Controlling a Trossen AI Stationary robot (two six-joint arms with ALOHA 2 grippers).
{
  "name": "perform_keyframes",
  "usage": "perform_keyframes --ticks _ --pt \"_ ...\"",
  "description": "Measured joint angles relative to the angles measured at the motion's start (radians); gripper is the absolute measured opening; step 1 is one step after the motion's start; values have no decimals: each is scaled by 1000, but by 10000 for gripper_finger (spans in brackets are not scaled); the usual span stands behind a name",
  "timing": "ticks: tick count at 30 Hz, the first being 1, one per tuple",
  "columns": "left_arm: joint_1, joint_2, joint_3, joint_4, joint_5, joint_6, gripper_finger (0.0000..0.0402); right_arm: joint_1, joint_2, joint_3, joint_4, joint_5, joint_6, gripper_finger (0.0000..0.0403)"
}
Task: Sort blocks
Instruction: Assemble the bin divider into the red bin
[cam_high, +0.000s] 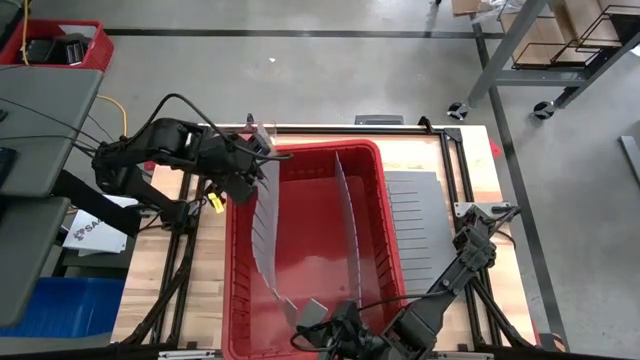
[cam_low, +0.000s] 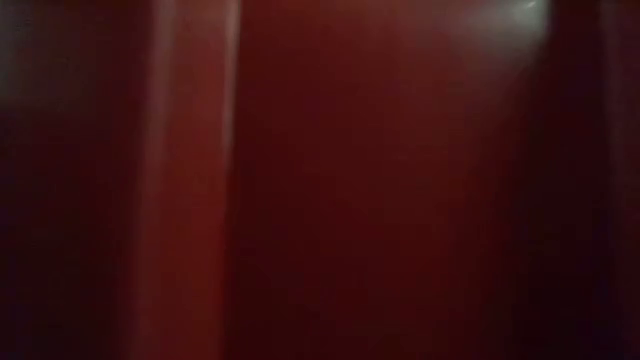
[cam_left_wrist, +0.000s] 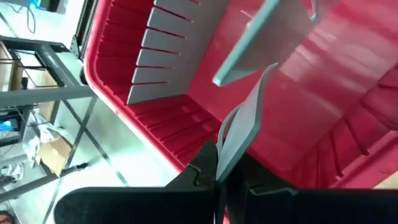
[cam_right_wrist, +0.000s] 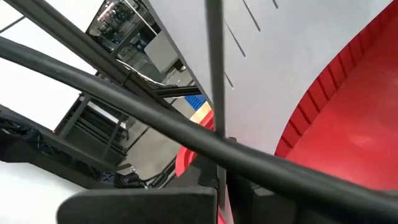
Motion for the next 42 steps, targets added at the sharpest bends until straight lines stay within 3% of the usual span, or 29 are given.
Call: perform_keyframes --ticks 8,22,28,36,42 --pt "-3 -2 3 -40 -11 -59 0 -2 0 0 -6 -13 4 0" --pt "40 -6 3 -15 -10 22 0 -6 -2 0 3 -12 12 0" --pt "46 -6 3 -5 -68 50 0 -10 -2 0 1 -7 8 0" --pt "87 -14 3 -32 -19 30 0 -10 -2 0 55 -8 -11 0" --pt "114 -13 2 52 37 63 0 -11 -2 0 89 -12 -48 0"
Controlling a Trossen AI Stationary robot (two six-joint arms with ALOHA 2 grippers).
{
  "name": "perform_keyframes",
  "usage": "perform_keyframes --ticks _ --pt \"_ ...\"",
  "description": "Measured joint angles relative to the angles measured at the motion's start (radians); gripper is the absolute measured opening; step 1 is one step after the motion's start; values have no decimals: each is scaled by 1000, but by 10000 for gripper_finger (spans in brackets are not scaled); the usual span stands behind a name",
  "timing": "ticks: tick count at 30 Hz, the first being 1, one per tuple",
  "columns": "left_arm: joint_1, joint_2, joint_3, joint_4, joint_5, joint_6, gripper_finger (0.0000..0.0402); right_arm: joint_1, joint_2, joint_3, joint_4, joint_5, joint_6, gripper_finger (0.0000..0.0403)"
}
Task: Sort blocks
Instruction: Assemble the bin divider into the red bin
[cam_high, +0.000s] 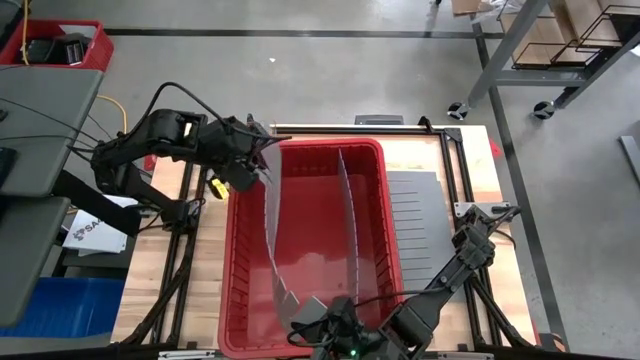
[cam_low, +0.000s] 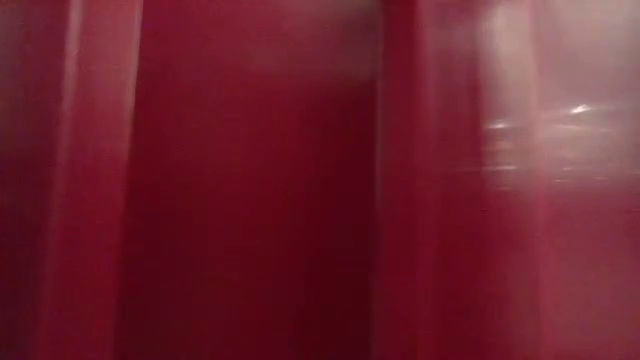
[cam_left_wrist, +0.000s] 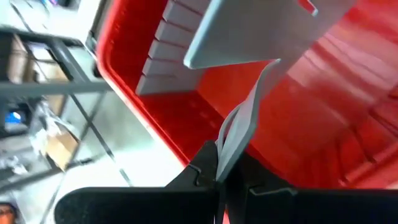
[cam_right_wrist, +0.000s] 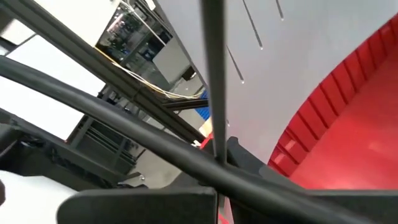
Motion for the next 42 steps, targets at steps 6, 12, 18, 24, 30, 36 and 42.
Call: perform_keyframes --ticks 6,12,18,24,30,36,42 --pt "-27 4 0 -2 -33 15 0 1 -1 0 25 -14 -35 0" --pt "-42 5 0 -87 -44 -44 0 0 -1 0 18 -26 -35 0" --pt "-42 5 0 -56 -55 -22 0 -14 -1 0 18 -56 -38 0" --pt "-43 5 0 -49 -73 -15 0 -24 -1 0 39 -82 -56 0" --pt "-42 5 0 -42 -80 28 0 -23 0 0 41 -84 -57 0" --pt "-35 5 0 -17 -86 59 0 -23 0 0 41 -84 -65 0" --pt "-31 5 0 -56 -110 49 0 -24 0 0 32 -87 -80 0"
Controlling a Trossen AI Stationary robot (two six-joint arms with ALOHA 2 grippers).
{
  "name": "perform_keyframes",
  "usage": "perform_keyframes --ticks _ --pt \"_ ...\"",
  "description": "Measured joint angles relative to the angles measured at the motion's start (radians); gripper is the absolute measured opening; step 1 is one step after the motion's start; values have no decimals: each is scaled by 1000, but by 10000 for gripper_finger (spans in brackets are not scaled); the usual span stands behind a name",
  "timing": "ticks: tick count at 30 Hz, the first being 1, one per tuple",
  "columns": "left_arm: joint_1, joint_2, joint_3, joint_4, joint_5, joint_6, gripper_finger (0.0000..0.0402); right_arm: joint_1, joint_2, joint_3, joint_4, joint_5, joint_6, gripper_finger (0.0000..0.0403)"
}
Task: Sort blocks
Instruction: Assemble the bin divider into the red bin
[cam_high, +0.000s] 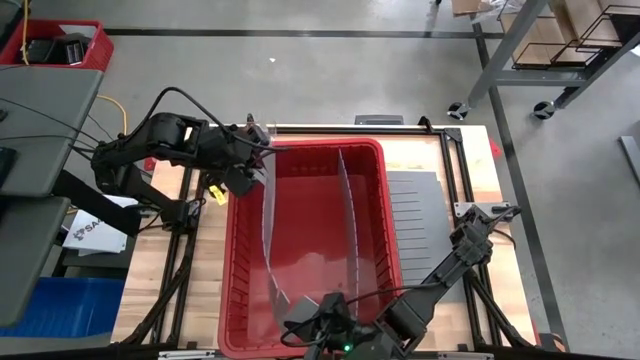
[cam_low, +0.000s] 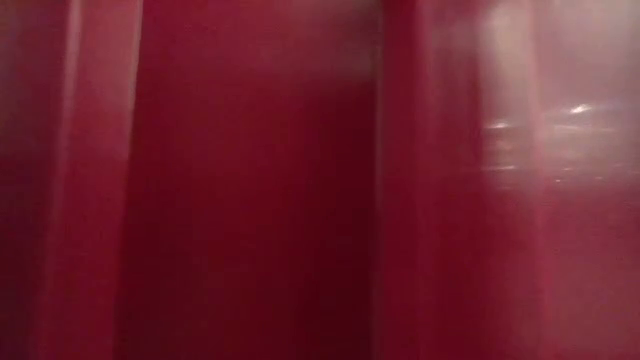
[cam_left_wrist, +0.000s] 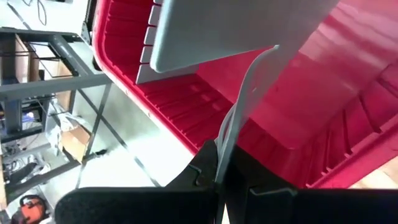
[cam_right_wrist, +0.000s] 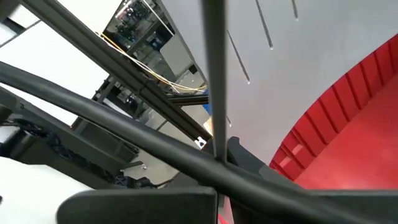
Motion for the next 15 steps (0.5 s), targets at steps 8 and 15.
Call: perform_keyframes --ticks 8,15 --pt "31 1 0 30 12 18 0 -4 0 0 -13 6 -4 0" --pt "41 1 0 37 3 34 0 -5 0 0 8 12 -22 0"
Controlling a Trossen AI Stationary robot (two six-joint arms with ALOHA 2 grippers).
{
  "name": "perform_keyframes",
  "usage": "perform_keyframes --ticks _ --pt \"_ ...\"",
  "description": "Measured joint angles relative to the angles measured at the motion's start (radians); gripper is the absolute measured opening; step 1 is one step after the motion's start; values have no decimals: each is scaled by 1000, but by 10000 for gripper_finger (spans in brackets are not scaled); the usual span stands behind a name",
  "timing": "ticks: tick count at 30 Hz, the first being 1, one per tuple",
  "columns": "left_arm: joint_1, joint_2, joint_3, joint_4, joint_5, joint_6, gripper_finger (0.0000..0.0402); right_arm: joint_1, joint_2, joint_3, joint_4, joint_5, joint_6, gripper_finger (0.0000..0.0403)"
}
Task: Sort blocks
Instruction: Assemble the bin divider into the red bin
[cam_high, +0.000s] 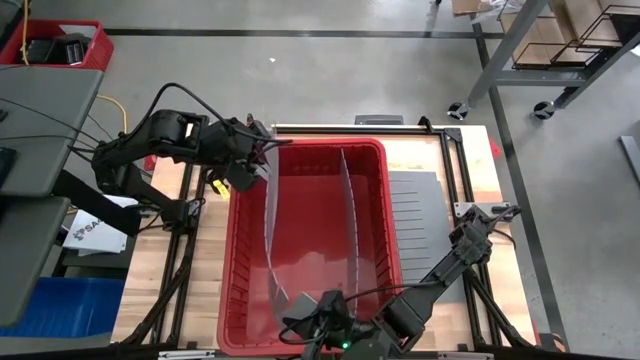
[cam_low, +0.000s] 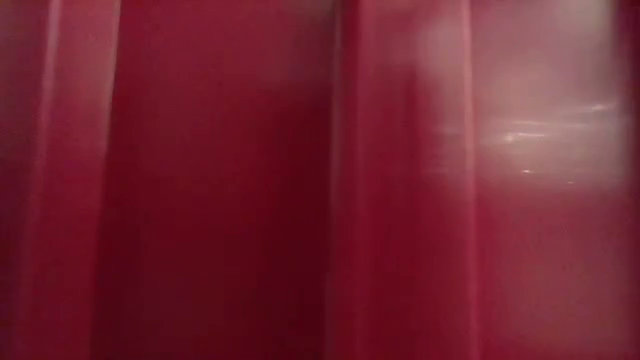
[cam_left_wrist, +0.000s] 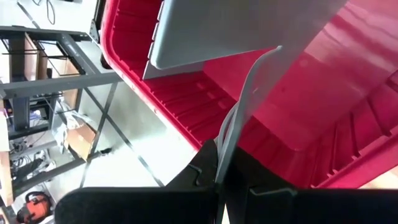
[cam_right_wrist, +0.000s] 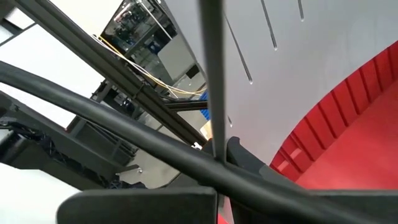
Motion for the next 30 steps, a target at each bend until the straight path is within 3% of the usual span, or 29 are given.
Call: perform_keyframes --ticks 13,30 --pt "1 11 -5 -18 27 -23 0 -3 1 0 -12 -36 19 0" --pt "1 11 -6 -11 12 -17 0 -11 58 1 14 -19 162 0"
